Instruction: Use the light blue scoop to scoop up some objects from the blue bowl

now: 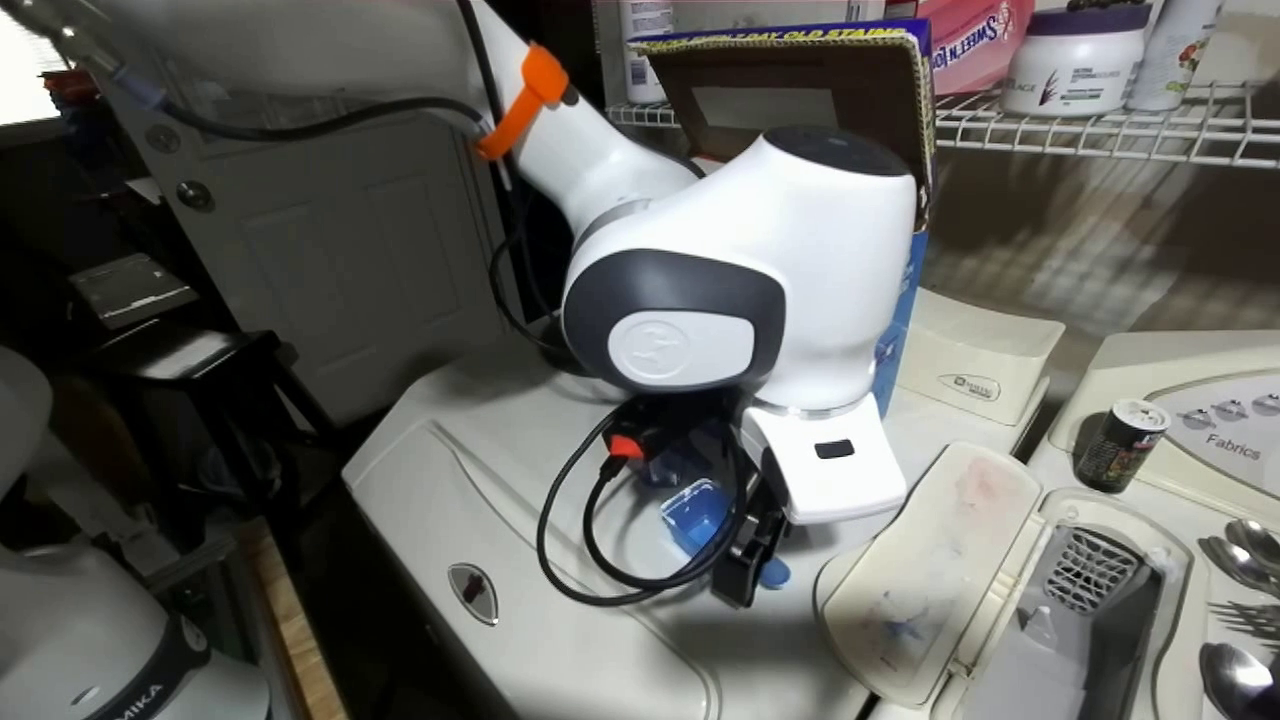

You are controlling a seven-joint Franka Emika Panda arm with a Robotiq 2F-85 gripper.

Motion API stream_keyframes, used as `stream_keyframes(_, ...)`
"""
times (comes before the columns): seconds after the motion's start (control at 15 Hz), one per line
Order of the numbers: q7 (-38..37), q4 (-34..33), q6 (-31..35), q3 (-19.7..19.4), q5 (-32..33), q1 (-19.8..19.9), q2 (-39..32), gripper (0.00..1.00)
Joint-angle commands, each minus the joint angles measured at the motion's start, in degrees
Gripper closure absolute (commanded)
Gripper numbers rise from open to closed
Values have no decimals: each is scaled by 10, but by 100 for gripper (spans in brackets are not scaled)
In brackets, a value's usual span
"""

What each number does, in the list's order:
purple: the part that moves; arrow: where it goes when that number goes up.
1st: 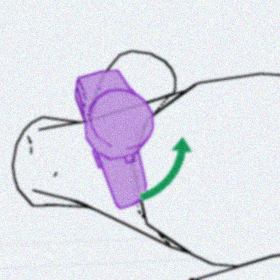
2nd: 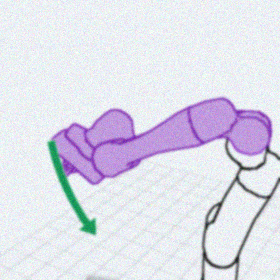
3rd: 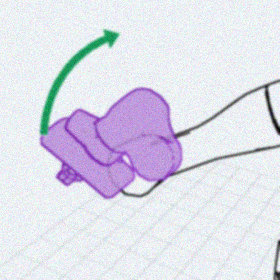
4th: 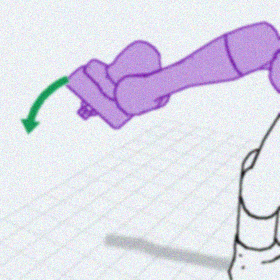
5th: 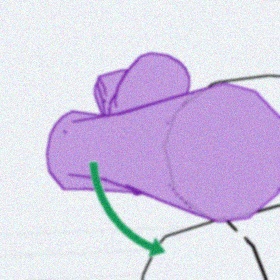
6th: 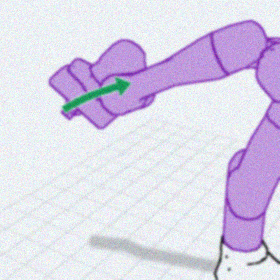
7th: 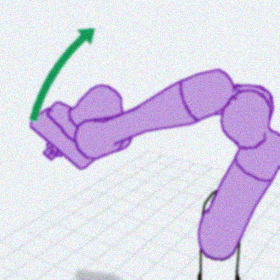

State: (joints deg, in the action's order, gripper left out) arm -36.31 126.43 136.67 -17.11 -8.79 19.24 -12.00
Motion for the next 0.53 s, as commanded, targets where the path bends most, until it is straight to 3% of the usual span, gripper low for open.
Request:
stream_keyframes(0.0,-11,-18,-17,-9,-13,-11,-10,50)
stream_keyframes(0.47,-10,-19,-25,-13,-8,-10,10,98)
